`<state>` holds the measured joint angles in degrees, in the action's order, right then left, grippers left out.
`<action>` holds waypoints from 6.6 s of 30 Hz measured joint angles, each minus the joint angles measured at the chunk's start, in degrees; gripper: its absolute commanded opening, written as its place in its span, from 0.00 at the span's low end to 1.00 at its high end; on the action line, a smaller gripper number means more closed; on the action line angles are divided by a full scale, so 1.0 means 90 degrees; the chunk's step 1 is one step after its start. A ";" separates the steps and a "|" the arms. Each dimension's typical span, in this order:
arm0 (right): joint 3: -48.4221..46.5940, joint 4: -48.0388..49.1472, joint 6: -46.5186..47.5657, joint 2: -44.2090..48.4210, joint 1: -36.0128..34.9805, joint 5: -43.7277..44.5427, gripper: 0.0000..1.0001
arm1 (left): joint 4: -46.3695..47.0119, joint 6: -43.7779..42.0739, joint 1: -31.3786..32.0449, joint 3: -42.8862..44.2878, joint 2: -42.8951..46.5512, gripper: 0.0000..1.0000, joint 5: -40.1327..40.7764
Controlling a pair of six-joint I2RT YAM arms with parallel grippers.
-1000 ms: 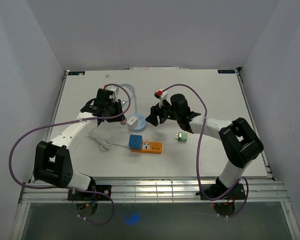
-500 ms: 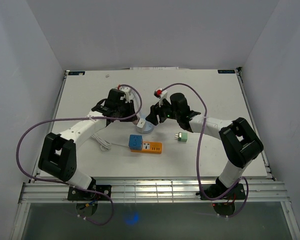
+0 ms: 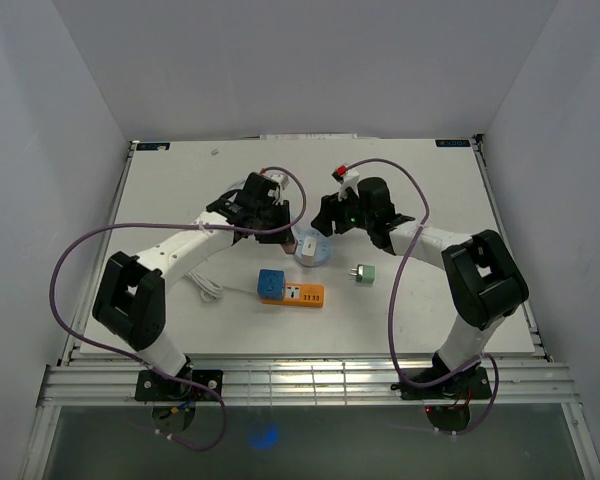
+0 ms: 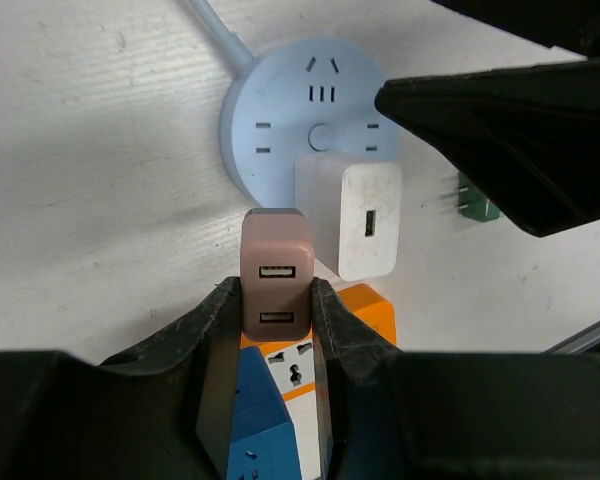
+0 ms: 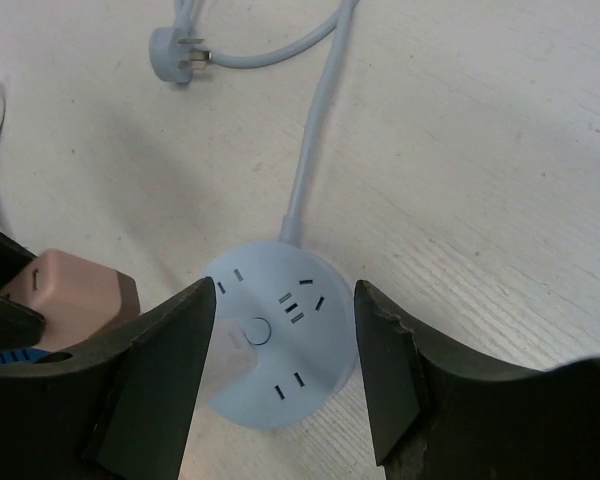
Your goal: Insert the plug
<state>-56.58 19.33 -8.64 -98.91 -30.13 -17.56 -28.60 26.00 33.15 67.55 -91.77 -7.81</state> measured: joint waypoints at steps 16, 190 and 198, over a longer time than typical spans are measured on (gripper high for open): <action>-0.0002 -0.0287 -0.0522 -0.0469 0.0092 0.0019 0.64 | -0.0896 0.0056 -0.0019 0.1520 -0.0597 0.00 0.0607; -0.0085 -0.0495 -0.0826 -0.0925 0.0311 -0.0423 0.40 | -0.1375 -0.0335 0.0627 0.2854 -0.1960 0.49 0.1433; -0.0085 -0.0495 -0.0826 -0.0925 0.0311 -0.0425 0.40 | -0.1413 -0.0306 0.0631 0.2756 -0.1962 0.50 0.1418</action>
<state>-57.34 14.87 -16.08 -107.24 -27.33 -21.39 -41.32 23.24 38.83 92.36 -109.43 4.95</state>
